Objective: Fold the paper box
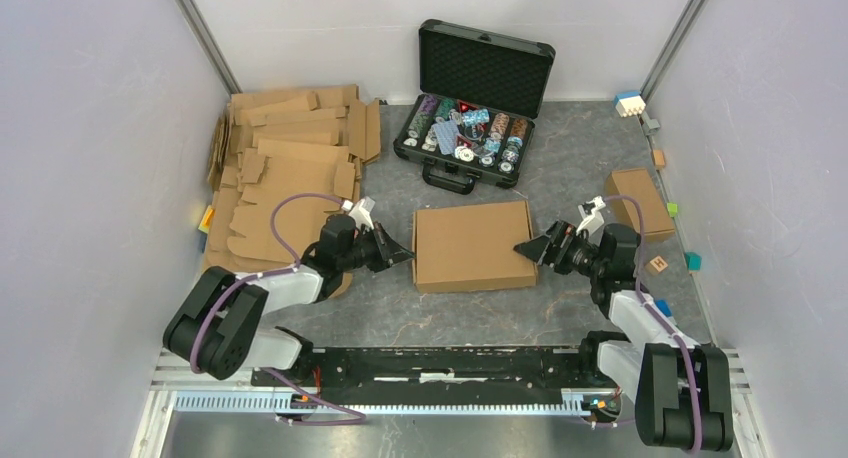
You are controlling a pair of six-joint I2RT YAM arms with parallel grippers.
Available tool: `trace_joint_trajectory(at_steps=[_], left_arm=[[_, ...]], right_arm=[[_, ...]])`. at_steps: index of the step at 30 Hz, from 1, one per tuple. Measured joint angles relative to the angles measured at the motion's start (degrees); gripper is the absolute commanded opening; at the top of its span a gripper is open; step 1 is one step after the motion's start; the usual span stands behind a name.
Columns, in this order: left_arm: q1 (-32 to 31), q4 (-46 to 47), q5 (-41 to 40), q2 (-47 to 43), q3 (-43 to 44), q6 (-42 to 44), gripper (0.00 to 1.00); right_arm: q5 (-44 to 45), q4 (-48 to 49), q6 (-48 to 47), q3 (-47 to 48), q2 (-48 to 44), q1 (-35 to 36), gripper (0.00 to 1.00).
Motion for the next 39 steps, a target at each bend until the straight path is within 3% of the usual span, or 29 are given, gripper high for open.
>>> trace_joint_trajectory(at_steps=[8,13,29,39], left_arm=[[0.37,0.59,1.25,0.59,0.09,0.02,0.07],[0.57,-0.26,1.29,0.59,0.37,0.07,0.07],[0.50,0.96,1.86,1.81,0.74,0.07,0.06],[0.52,0.90,1.88,1.77,0.76,0.07,0.05]], right_arm=[[-2.51,5.42,5.70,-2.51,-0.31,-0.13,0.89],[-2.32,7.13,7.89,-3.45,-1.97,-0.07,0.98],[5.09,-6.95,2.10,-0.07,-1.49,1.49,0.98],[1.44,-3.34,6.29,-0.55,-1.40,1.51,0.98]])
